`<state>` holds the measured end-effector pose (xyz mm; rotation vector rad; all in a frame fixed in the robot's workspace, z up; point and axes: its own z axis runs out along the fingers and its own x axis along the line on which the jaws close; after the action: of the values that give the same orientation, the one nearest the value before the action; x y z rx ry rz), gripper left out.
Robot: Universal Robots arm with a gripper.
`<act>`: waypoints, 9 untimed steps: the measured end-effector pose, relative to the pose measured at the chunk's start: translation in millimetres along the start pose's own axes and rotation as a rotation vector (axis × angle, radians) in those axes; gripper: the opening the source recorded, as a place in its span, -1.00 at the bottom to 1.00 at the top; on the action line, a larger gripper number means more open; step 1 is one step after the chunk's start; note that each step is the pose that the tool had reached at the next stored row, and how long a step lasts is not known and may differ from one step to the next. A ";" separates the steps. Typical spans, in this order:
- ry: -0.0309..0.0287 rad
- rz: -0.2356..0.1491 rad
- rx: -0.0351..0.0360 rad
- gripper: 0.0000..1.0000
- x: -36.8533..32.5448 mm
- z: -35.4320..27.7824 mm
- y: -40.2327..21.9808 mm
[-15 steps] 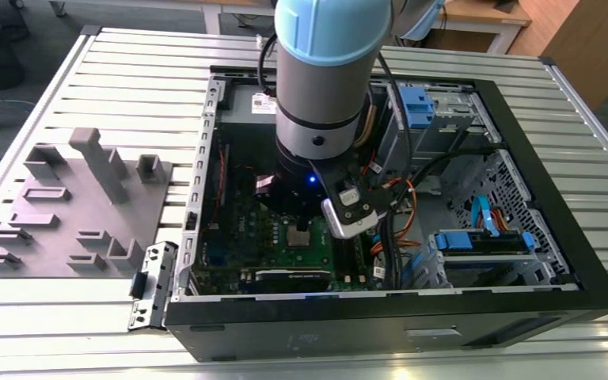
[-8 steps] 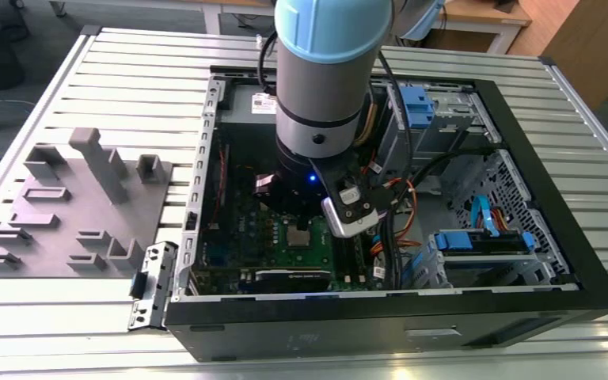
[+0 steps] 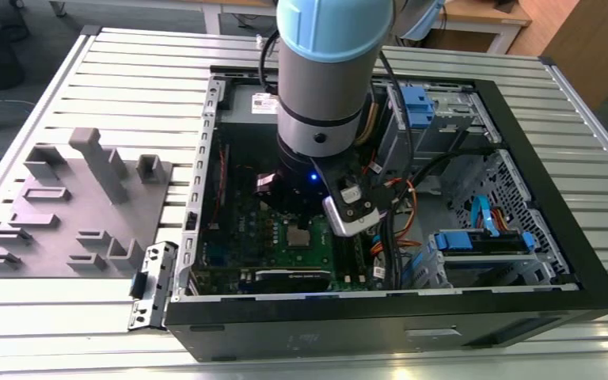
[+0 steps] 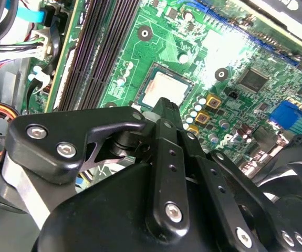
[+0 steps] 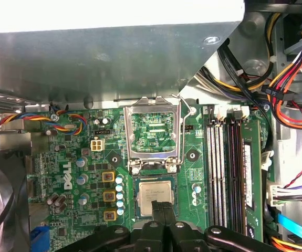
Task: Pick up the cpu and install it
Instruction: 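Close the cpu cover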
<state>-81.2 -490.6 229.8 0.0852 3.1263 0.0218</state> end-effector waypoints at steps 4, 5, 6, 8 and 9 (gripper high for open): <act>0.0000 0.000 0.0000 -0.79 -2.3 0.3 4.0; 0.0000 0.000 -0.0001 -0.79 -4.3 0.7 5.8; 0.0000 0.000 -0.0001 -0.79 -7.2 1.2 7.4; 0.0000 0.000 0.0000 -0.79 -10.4 1.7 9.4; 0.0000 -0.001 -0.0001 -0.79 -11.9 2.0 10.5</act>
<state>-68.7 -480.7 228.1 0.0841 3.1263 0.0219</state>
